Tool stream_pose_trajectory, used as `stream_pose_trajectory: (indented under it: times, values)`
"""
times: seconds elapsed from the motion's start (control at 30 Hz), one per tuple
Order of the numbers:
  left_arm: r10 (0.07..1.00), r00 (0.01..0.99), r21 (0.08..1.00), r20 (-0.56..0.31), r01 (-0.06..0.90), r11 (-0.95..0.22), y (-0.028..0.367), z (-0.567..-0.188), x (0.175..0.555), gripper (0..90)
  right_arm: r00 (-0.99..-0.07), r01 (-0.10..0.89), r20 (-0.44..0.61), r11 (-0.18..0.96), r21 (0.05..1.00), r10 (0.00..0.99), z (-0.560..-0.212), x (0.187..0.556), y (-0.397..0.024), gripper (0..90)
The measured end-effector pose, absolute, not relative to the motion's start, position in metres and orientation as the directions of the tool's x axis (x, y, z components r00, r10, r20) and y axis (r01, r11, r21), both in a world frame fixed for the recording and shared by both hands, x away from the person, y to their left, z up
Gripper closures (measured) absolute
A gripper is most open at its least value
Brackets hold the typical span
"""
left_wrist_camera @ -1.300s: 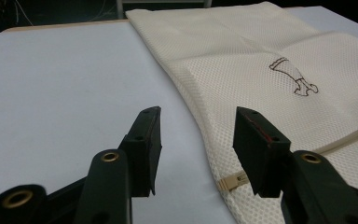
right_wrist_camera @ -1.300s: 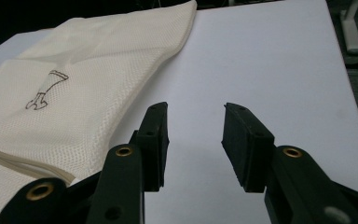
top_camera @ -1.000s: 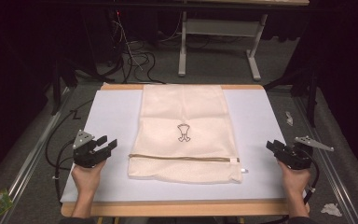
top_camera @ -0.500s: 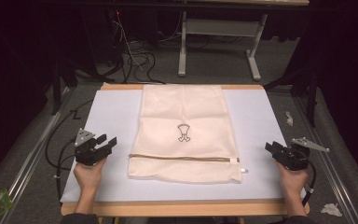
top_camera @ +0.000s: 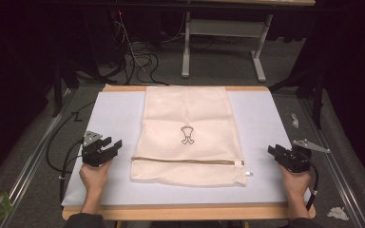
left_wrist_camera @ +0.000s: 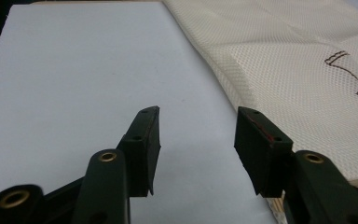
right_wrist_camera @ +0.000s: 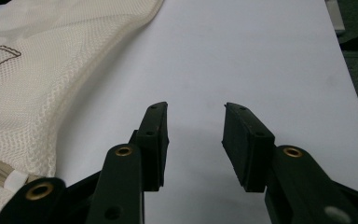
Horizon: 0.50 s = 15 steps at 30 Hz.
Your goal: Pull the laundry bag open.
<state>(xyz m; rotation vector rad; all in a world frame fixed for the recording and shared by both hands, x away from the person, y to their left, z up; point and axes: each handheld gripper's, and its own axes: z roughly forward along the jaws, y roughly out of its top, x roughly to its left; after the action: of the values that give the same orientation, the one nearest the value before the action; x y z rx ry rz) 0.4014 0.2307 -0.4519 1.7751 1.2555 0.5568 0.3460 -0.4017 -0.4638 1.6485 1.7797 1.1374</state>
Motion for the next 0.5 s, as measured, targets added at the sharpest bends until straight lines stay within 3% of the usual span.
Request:
stream_pose_trajectory:
  times: [0.5]
  values:
    - [0.919,0.381,0.836,-0.103,0.533,-0.128,0.224,-0.463,0.412,49.5,-0.168,0.604,0.165,-0.031,0.797,0.972,-0.469,0.353,-0.397,60.7]
